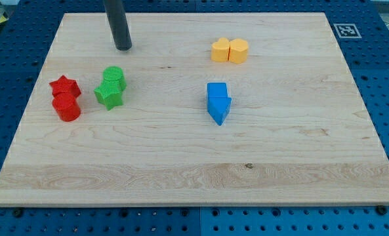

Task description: Point your arm towards the blue cube

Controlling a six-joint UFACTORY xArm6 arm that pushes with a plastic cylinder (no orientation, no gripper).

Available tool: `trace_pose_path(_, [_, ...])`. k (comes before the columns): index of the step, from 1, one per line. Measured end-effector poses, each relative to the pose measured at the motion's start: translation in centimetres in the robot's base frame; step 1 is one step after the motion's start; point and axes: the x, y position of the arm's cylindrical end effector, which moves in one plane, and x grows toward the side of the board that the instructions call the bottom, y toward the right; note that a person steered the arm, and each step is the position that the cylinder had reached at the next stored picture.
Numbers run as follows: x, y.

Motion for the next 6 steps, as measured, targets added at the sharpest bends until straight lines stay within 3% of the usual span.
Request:
trace_pose_path(3, [1.7,2.0])
trace_pose_path(4, [6.1,4.8])
trace_pose_path(5, [6.7,7.3])
trace_pose_path(6, [9.5,14.4])
